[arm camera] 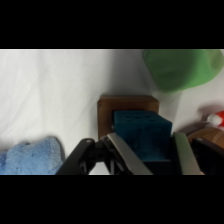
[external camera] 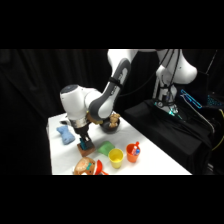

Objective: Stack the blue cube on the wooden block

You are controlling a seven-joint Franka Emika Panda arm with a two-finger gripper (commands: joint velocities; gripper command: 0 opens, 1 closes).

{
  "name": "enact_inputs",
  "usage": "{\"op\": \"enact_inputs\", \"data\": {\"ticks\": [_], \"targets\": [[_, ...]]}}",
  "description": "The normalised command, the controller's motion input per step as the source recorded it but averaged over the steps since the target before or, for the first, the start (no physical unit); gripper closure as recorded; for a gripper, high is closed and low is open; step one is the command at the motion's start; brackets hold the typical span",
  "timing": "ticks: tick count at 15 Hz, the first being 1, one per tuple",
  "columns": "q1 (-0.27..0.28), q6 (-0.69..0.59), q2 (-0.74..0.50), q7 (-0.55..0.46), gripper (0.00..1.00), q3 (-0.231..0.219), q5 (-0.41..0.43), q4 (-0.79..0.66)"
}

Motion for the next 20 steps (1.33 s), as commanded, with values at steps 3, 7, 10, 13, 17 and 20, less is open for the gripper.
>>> {"op": "enact_inputs", "data": {"ticks": [3,7,10,13,17,20], "targets": [[0.044,0.07,0.06,0.02,0.2,-0.048,0.05,0.09],[0.039,0.03,0.0,0.0,0.0,-0.045,0.048,0.08],[0.049,-0.06,-0.08,0.0,0.0,-0.054,0.027,0.05],[0.047,-0.11,-0.15,0.0,0.0,-0.056,0.029,0.02],[0.052,-0.19,-0.23,-0.01,0.0,-0.06,0.015,-0.02],[0.047,-0.26,-0.3,-0.03,0.0,-0.036,0.033,-0.08]]}}
